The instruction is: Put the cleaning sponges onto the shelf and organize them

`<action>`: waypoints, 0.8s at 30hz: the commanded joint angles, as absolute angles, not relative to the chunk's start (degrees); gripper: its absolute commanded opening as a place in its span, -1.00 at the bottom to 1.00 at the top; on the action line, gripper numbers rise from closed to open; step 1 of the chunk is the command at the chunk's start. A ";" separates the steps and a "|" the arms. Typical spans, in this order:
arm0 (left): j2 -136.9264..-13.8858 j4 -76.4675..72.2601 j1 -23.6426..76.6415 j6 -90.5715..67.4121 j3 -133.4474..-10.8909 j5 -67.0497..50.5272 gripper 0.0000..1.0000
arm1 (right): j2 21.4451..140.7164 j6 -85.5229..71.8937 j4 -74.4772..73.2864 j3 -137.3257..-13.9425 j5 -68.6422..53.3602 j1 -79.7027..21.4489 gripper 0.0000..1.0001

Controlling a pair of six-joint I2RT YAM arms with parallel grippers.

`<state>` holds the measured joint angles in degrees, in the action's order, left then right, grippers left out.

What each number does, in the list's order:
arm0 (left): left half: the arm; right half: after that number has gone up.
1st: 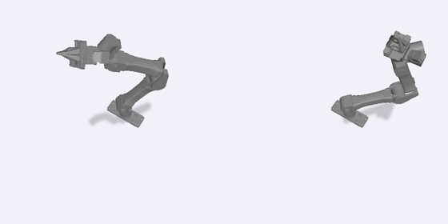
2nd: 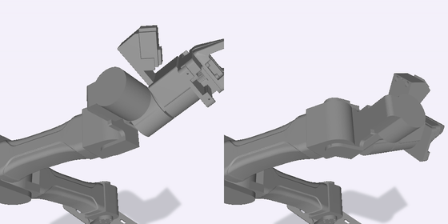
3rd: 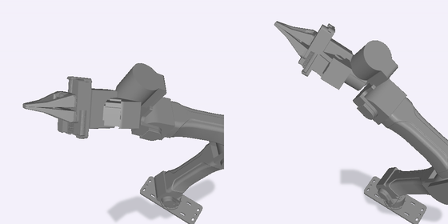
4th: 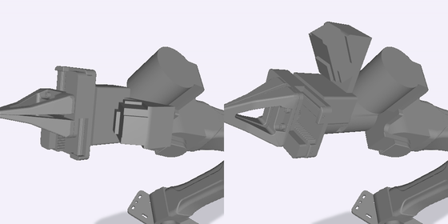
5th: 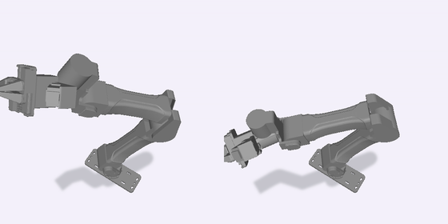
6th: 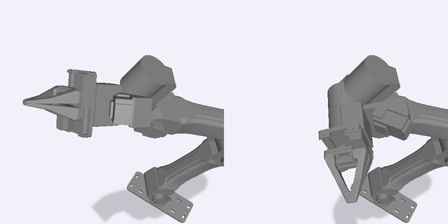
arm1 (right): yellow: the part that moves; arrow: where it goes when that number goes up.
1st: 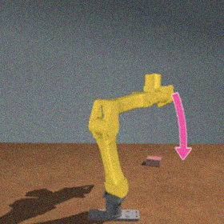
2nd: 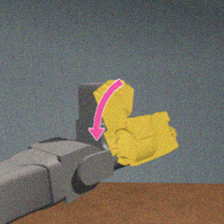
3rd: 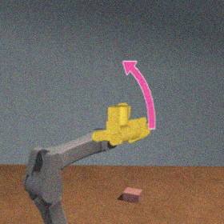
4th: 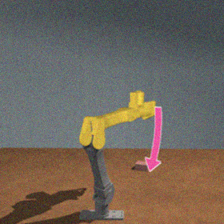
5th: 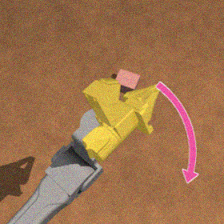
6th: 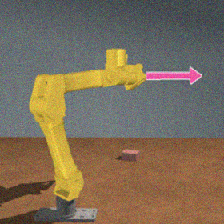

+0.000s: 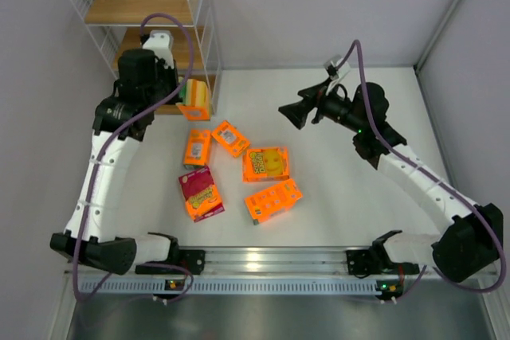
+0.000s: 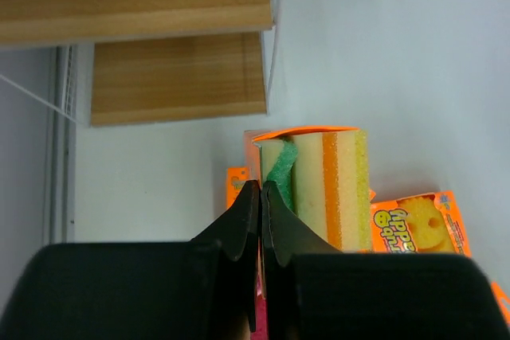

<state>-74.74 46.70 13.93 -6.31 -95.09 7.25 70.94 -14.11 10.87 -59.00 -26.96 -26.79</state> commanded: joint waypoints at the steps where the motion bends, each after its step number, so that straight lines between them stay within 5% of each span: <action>1: -70.93 38.33 13.01 3.68 -97.03 -4.13 -1.00 | 71.98 -15.37 15.29 -61.17 -26.54 -27.42 0.99; 12: -73.38 38.23 11.95 10.02 -114.33 -7.03 -1.00 | 75.15 -17.75 16.79 -64.51 -25.14 -27.42 0.99; 24: -74.35 11.20 8.71 9.59 -114.70 -2.11 -1.00 | 74.18 -17.14 14.59 -66.18 -23.82 -27.42 0.99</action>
